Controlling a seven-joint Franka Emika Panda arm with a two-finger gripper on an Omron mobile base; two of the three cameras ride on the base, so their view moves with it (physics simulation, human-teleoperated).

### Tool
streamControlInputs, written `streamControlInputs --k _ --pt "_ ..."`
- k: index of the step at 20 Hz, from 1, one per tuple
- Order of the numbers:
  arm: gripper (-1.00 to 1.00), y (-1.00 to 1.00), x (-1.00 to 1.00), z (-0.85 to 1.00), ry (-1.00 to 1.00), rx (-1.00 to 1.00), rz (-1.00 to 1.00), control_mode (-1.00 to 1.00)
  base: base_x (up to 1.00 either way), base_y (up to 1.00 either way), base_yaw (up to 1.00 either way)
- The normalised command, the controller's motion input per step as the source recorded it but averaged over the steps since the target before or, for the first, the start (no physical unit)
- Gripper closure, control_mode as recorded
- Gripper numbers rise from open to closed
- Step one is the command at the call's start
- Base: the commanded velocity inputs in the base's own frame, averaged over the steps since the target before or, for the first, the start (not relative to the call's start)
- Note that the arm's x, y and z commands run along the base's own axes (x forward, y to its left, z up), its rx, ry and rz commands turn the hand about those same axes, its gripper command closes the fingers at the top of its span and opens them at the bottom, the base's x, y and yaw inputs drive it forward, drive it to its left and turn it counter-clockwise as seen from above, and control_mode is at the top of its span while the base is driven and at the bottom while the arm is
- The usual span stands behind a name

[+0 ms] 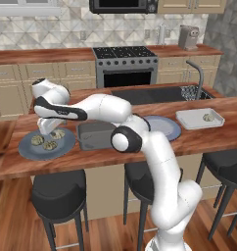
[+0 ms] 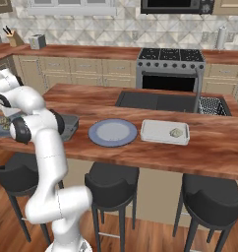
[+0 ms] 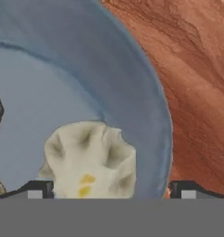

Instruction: Place two dumplings into each of the tupperware containers and then place the containers in the fridge.

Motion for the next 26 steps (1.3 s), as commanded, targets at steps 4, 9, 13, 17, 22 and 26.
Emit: streamControlInputs --k 4,9,13,17,22,26 --pt "-1.0 0.09 0.06 -0.32 0.0 0.0 -0.14 -1.0 0.0 0.0 0.0" --pt "-1.0 0.21 -0.05 -0.35 0.0 0.0 -0.13 -1.0 0.0 0.0 0.0" --pt "-1.0 -0.11 -0.16 -0.64 0.0 0.0 -0.22 -1.0 0.0 0.0 0.0" --pt "1.0 -0.04 -0.37 -0.45 0.0 0.02 -0.28 -1.0 0.0 0.0 0.0" --pt "1.0 0.0 -0.34 -0.15 0.0 0.07 -0.26 -1.0 0.0 0.0 0.0" --pt "1.0 0.34 -0.09 0.21 -0.02 0.01 -0.27 -1.0 0.0 0.0 0.0"
